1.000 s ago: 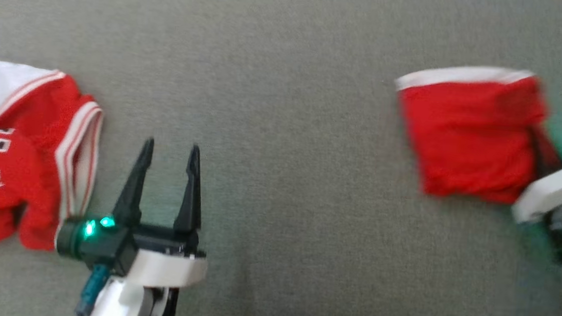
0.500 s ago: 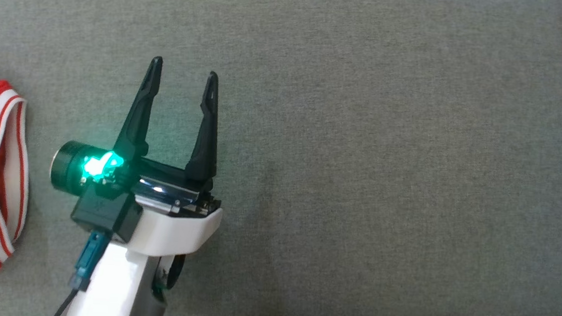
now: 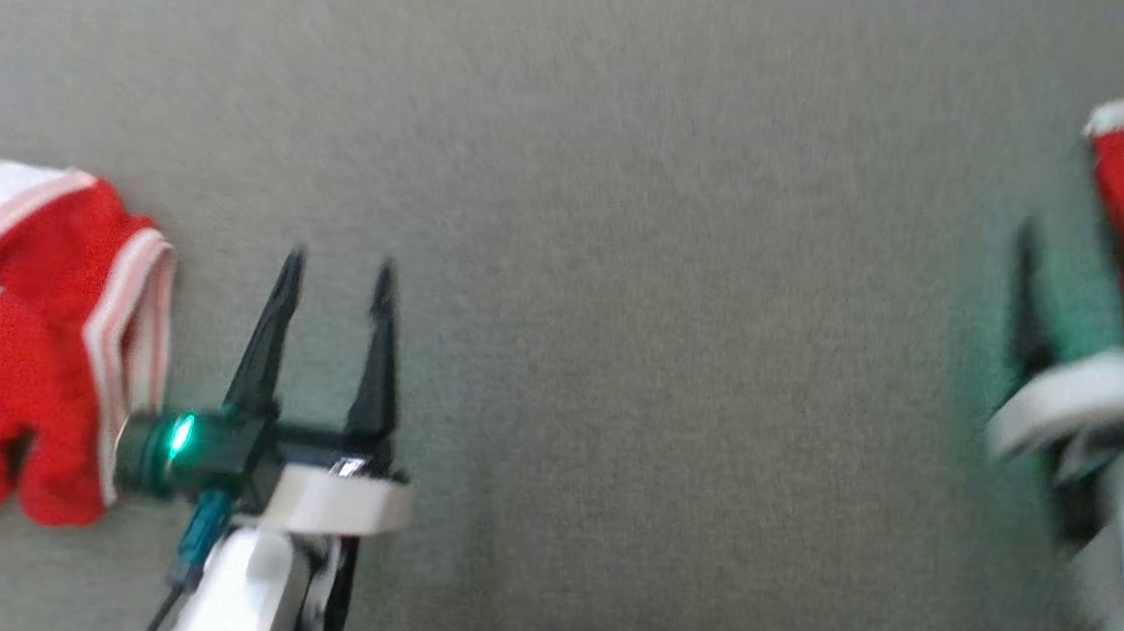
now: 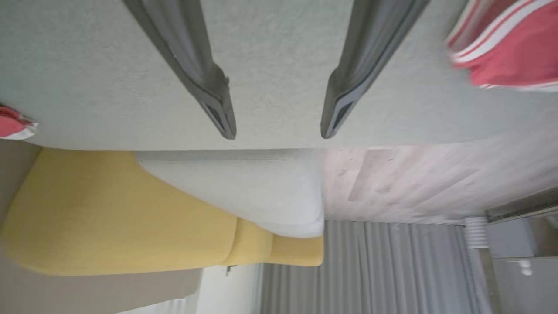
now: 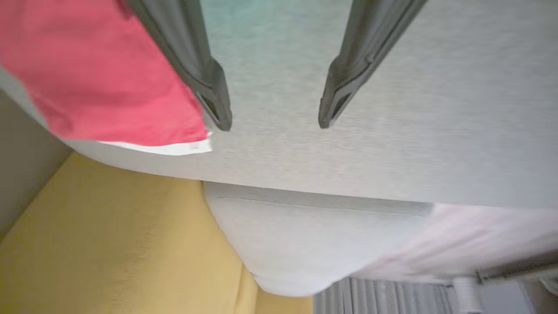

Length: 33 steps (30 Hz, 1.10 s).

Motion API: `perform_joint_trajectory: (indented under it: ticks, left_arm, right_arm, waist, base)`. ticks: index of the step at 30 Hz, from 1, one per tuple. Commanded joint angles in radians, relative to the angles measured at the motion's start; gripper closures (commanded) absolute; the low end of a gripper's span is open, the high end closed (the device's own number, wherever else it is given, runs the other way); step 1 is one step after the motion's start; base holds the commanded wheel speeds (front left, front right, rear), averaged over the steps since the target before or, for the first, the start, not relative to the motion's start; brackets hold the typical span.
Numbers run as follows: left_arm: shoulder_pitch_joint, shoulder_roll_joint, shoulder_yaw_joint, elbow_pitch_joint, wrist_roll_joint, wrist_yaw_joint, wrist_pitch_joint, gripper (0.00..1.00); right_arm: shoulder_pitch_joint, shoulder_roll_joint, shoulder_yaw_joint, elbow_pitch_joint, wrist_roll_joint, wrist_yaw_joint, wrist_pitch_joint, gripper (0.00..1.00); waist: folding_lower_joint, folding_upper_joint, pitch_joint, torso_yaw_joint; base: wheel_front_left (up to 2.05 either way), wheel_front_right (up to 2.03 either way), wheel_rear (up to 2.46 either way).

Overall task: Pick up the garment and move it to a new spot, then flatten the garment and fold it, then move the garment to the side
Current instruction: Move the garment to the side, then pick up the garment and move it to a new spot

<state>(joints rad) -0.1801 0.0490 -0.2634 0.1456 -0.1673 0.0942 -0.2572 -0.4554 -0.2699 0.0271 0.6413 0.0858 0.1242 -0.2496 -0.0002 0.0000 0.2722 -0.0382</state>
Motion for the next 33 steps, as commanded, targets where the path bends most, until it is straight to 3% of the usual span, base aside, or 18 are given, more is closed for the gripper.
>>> perform_joint_trajectory:
  ticks: [1,6,12,27,33]
  left_arm:
    - [0.015,0.001,0.046,-0.007,-0.003,0.01,-0.005,0.0]
    - [0.094,0.001,0.082,0.066,-0.01,0.014,-0.005,0.0]
    - [0.183,0.005,0.126,0.072,0.056,0.009,-0.005,0.0]
    - [0.255,0.002,0.168,0.06,0.066,-0.012,-0.005,0.0]
    - [0.25,0.002,0.168,0.063,0.066,-0.012,-0.005,0.0]
  right_arm:
    - [0.05,0.018,0.021,-0.064,0.018,0.007,-0.012,0.0]
    - [0.253,0.141,0.074,-0.212,0.083,0.007,-0.012,0.0]
    - [0.405,0.196,0.095,-0.328,0.08,0.007,-0.012,0.0]
    - [0.493,0.211,0.086,-0.361,0.038,0.007,-0.012,0.0]
    - [0.502,0.213,0.082,-0.357,0.036,0.007,-0.012,0.0]
  waist:
    - [0.0002,0.0,-0.138,0.051]
    - [0.0002,0.0,-0.273,0.077]
    - [0.0002,0.0,-0.347,0.069]
    - [0.0002,0.0,-0.366,0.079]
    - [0.0002,0.0,-0.369,0.113]
  base:
    - [0.0,0.0,0.0]
    - [0.0,0.0,0.0]
    - [0.0,0.0,0.0]
    - [0.0,0.0,0.0]
    - [0.0,0.0,0.0]
